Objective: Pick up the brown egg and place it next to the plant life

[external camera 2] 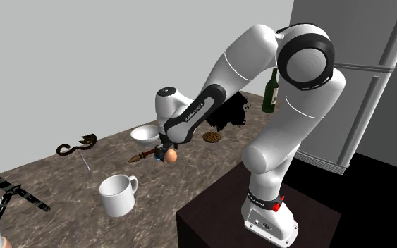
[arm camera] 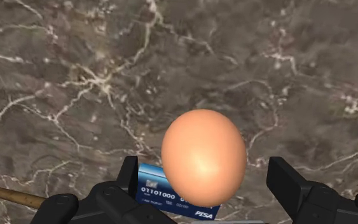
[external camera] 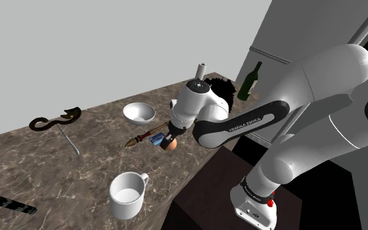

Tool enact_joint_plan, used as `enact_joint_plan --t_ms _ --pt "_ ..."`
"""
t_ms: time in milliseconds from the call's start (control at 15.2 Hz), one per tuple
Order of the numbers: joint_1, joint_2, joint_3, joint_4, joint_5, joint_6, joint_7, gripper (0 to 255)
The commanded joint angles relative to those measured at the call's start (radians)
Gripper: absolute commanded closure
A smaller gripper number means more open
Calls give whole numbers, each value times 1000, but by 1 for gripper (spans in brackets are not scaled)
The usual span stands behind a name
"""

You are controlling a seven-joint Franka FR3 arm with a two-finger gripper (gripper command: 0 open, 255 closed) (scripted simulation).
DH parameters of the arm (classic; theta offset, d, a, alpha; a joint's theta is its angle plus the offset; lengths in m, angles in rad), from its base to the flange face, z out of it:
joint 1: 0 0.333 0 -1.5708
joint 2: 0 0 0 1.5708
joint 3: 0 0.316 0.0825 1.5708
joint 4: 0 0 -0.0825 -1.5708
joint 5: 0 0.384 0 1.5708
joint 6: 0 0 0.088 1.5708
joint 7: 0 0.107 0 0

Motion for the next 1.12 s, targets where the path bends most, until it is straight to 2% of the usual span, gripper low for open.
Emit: enact_joint_plan --t_ms 0,132,198,792,1056 --pt "0 0 0 0 0 0 0 0" --pt "0 0 0 0 0 0 0 0" --pt "0 0 0 0 0 0 0 255" --pt "0 0 0 0 0 0 0 255" --pt "25 -48 -27 21 31 -66 -33 255"
